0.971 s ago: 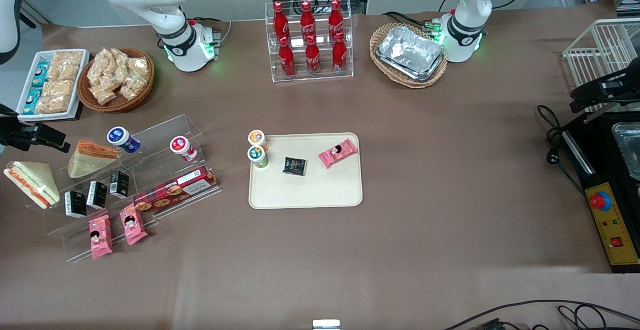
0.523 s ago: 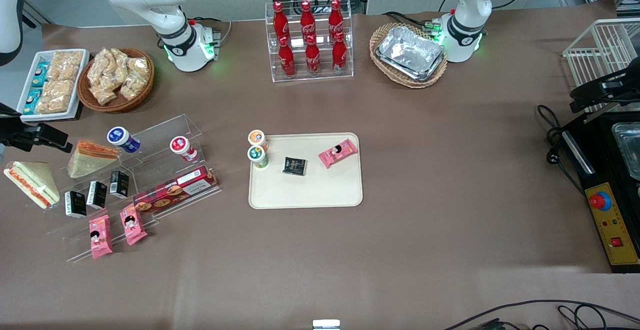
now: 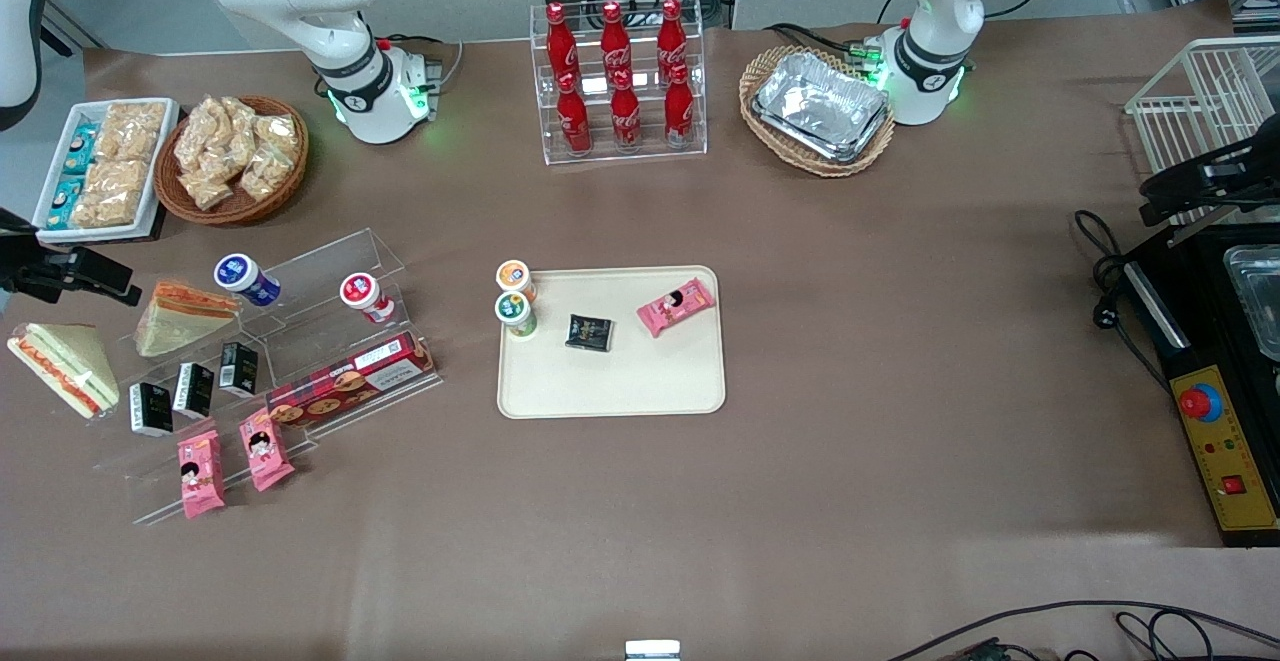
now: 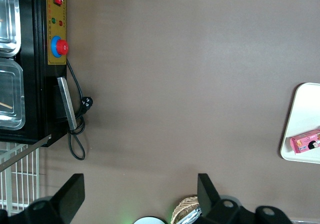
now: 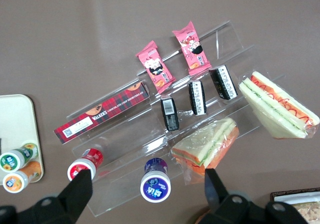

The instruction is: Place sandwich on tray

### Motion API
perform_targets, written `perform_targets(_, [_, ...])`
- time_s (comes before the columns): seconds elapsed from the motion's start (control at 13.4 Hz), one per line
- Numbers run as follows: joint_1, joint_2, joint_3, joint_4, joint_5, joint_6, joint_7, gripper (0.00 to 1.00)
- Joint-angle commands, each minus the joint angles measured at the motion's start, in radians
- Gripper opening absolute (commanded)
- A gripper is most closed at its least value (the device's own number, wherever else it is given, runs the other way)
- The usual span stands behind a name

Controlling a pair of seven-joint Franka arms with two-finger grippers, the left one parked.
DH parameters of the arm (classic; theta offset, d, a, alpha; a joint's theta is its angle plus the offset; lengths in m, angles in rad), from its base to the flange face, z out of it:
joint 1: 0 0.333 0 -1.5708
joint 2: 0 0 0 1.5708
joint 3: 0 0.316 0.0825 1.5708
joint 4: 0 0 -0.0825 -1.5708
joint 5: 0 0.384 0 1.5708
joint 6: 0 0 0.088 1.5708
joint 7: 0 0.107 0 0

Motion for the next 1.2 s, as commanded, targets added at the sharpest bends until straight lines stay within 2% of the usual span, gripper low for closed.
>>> perform_targets(0.0, [-0.003, 0.002, -0.033, 0.009, -0.012, 0.009, -0.126, 1.0])
perform_targets(0.3, [-0.003, 0.0, -0.081, 0.009, -0.011, 0.024, -0.281, 1.0])
perform_targets(0.45, [-0.014, 0.002, -0.099, 0.009, -0.014, 0.027, -0.292, 1.0])
perform_targets(0.6, [-0.023, 0.008, -0.127, 0.009, -0.011, 0.041, -0.405, 1.0])
perform_targets(0.75, [-0.023, 0.017, -0.171, 0.009, -0.001, 0.069, -0.516, 1.0])
perform_targets(1.12, [-0.025, 0.066, -0.273, 0.008, -0.006, 0.095, -0.669, 1.0])
